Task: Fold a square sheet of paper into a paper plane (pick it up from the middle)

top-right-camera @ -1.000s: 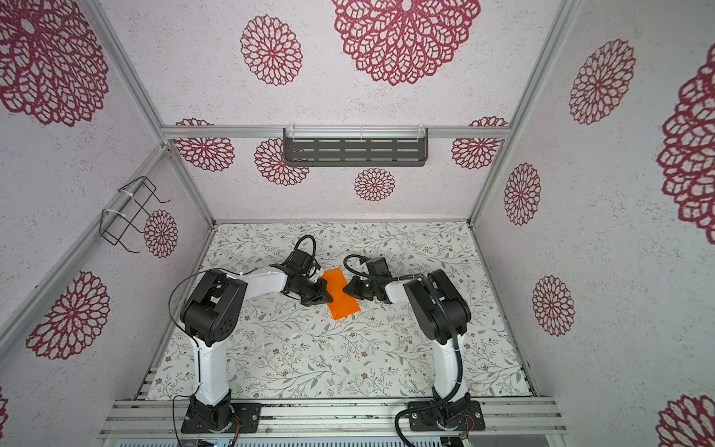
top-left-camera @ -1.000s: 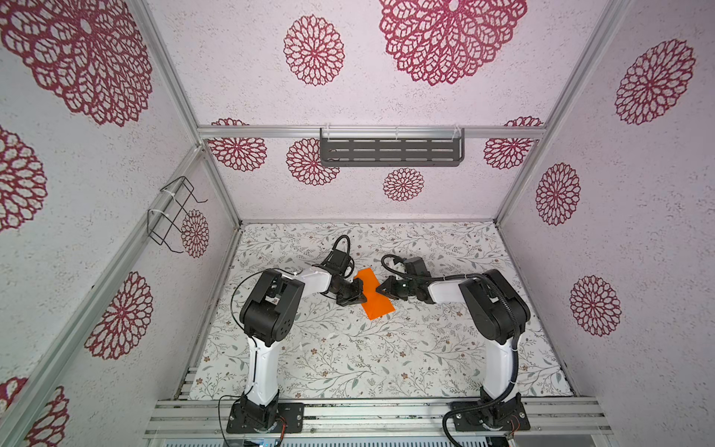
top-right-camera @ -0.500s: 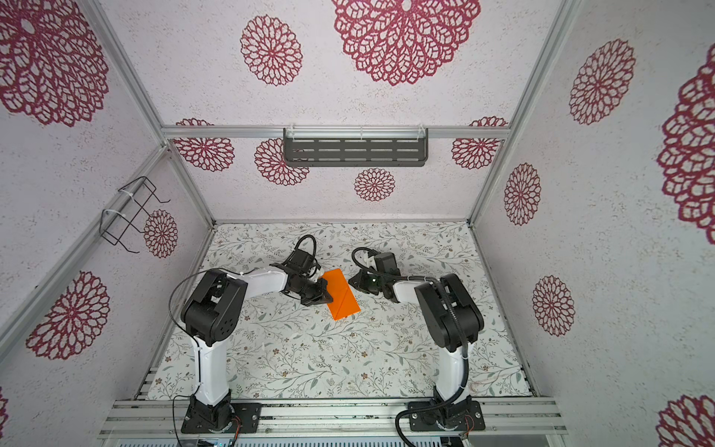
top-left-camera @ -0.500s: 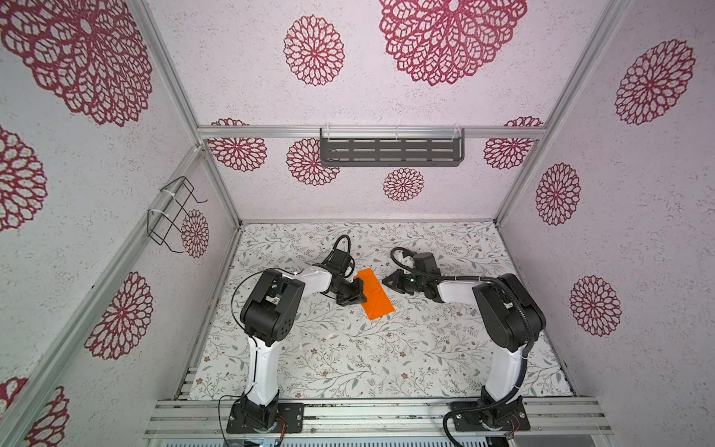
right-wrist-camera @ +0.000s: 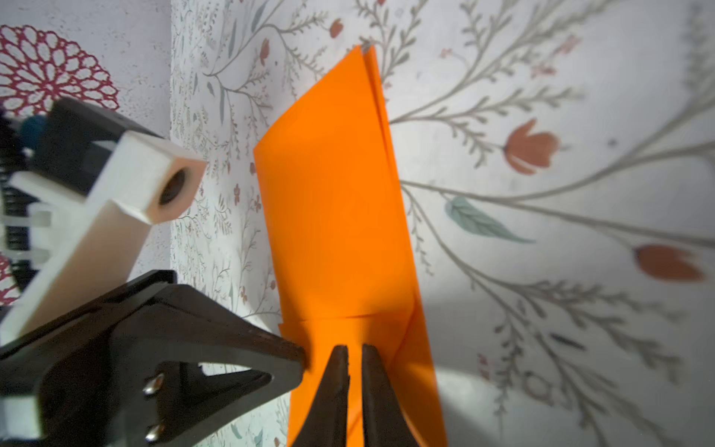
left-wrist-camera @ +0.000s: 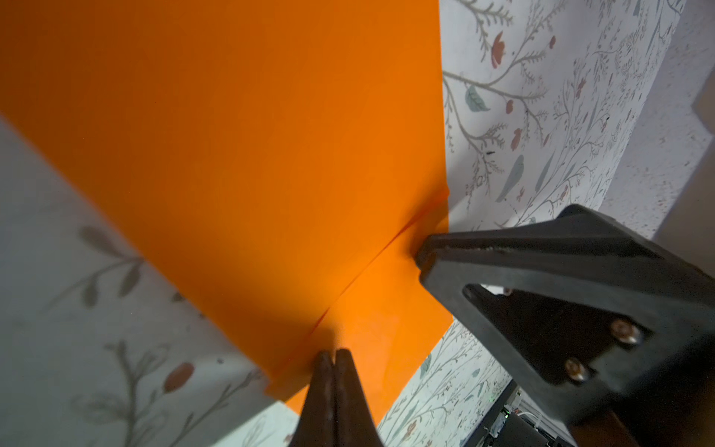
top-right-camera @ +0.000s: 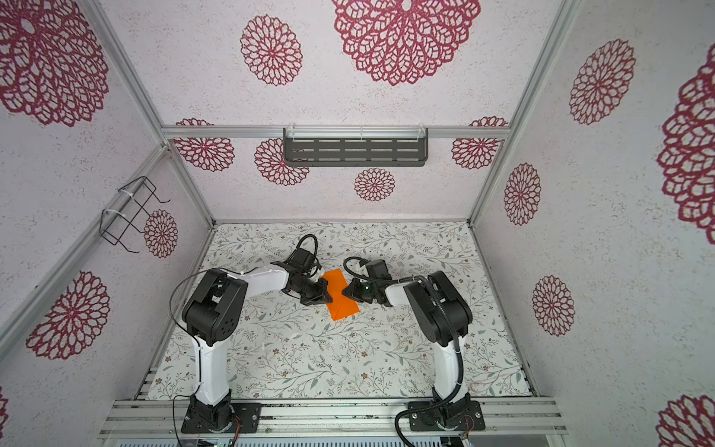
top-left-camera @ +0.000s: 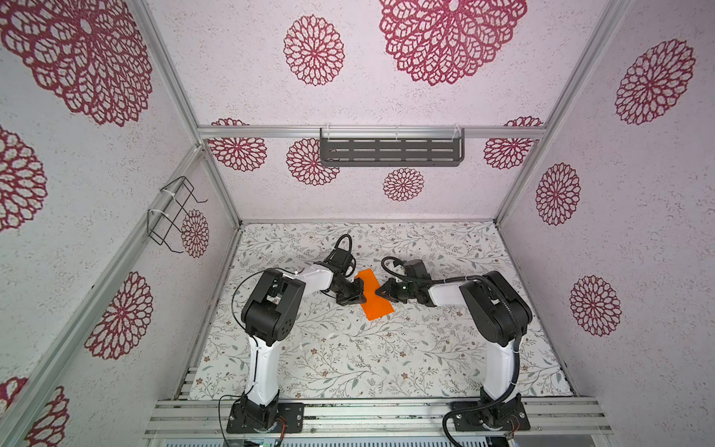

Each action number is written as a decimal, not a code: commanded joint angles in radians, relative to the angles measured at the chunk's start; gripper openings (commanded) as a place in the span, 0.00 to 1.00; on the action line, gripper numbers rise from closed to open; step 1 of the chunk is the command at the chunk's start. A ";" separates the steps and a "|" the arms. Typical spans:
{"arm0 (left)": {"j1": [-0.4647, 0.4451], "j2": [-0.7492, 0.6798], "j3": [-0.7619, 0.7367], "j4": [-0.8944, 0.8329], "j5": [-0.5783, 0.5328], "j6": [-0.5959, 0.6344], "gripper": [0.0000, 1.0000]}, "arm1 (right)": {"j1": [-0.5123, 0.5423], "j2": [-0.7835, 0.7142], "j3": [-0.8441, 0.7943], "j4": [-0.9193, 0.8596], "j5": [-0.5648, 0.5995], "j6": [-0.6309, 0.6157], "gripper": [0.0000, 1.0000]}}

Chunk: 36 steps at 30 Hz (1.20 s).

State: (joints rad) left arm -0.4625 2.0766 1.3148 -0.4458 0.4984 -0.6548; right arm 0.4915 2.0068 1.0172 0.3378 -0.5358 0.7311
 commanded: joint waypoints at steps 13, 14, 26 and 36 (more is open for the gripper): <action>-0.117 -0.245 -0.105 -0.025 -0.251 -0.050 0.20 | 0.003 -0.029 -0.136 0.050 0.142 0.217 0.14; -0.134 -0.253 -0.115 -0.026 -0.268 -0.039 0.20 | 0.004 -0.036 -0.149 0.062 0.148 0.233 0.14; -0.256 -0.325 -0.112 -0.083 -0.506 0.026 0.16 | 0.006 -0.053 -0.163 0.111 0.137 0.279 0.14; -0.260 -0.436 -0.199 0.009 -0.492 0.042 0.16 | 0.006 -0.177 -0.179 0.122 0.052 0.173 0.16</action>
State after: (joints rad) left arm -0.7193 1.6554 1.1305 -0.4686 0.0338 -0.6239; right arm 0.4965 1.9194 0.8524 0.4953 -0.4553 0.9676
